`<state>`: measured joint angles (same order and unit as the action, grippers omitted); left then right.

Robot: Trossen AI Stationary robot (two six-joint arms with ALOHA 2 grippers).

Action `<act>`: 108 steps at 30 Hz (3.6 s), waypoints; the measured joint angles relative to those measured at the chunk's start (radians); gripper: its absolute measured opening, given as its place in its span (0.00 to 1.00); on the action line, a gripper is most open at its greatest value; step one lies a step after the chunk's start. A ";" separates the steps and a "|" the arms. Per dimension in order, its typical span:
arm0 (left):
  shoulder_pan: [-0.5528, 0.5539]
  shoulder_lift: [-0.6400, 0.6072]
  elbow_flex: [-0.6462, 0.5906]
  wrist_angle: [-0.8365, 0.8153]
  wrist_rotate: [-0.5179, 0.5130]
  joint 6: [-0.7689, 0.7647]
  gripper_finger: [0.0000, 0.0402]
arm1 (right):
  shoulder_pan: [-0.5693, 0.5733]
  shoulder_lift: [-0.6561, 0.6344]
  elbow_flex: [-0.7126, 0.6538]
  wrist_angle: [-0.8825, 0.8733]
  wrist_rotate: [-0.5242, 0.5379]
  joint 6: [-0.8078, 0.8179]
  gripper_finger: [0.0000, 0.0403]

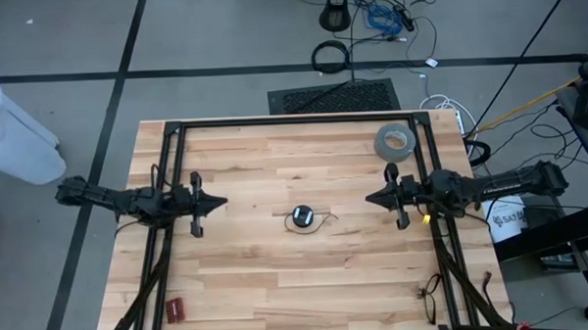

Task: Coil cords
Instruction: Return to Home Position

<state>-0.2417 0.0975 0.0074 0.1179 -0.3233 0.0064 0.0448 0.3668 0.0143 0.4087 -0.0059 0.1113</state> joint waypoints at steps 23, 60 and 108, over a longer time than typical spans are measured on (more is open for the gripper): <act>0.131 -0.097 0.000 -0.068 0.142 0.056 0.00 | 0.000 -0.046 0.001 -0.030 -0.050 -0.029 0.00; 0.183 -0.097 -0.001 -0.103 0.296 0.025 0.00 | -0.042 -0.366 0.001 -0.352 0.052 -0.016 0.00; 0.182 -0.097 -0.001 -0.104 0.308 0.023 0.00 | 0.099 -0.364 0.001 -0.382 0.077 -0.015 0.00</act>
<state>-0.0593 0.0002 0.0067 0.0138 -0.0154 0.0297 0.1440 0.0029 0.0154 0.0265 0.0708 0.0967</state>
